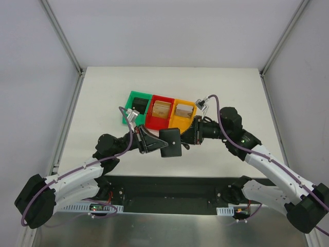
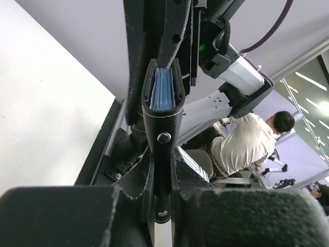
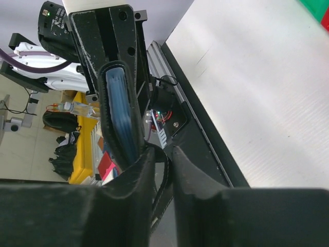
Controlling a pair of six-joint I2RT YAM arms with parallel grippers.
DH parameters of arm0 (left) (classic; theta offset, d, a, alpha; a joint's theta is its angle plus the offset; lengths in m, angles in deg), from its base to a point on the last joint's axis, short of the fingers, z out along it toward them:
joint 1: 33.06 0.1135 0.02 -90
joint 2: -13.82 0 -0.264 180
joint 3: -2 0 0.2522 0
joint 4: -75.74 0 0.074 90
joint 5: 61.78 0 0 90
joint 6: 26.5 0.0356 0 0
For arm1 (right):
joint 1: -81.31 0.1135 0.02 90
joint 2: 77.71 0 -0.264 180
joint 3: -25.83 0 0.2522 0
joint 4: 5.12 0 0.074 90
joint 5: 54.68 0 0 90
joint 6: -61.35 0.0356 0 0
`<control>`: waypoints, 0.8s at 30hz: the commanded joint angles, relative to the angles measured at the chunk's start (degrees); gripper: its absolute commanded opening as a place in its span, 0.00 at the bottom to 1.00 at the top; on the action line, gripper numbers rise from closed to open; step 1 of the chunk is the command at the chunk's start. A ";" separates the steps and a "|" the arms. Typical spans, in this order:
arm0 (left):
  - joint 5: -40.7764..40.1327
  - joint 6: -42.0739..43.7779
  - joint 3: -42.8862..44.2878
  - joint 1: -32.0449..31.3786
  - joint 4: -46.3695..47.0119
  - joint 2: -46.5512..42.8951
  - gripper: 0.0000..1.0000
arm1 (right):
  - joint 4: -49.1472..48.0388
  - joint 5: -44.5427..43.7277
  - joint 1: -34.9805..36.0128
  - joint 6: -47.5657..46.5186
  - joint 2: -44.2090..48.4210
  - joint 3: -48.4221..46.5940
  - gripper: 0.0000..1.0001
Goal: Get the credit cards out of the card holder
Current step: Open the card holder.
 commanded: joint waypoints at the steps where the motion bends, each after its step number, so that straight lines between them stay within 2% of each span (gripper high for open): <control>1: -0.66 1.07 0.96 -0.41 1.03 1.23 0.07 | -7.05 3.91 2.79 2.36 -0.06 -0.82 0.08; 2: -0.92 1.34 0.87 -0.41 0.41 0.96 0.14 | -6.70 3.47 2.87 2.27 0.29 -0.82 0.00; 4: -1.63 1.95 0.70 -0.23 -0.81 0.26 0.28 | -4.25 2.50 2.70 1.31 0.91 -1.34 0.00; 5: -1.72 2.13 0.70 -0.14 -1.34 -0.09 0.43 | -3.19 1.97 2.78 0.78 1.17 -1.70 0.00; 6: -1.72 2.30 0.61 -0.06 -1.96 -0.18 0.51 | -1.79 1.19 2.70 0.25 1.26 -2.05 0.00; 8: -1.80 2.48 0.61 0.12 -2.75 -0.53 0.62 | 0.85 -0.31 2.70 -1.06 1.52 -3.01 0.00; 10: -1.89 2.48 0.61 0.29 -3.37 -0.71 0.66 | 3.75 -1.37 2.70 -1.68 1.43 -3.72 0.00; 24: -2.51 2.48 0.08 0.56 -3.11 0.34 0.77 | 23.87 -11.56 3.49 -10.29 -1.11 -13.12 0.00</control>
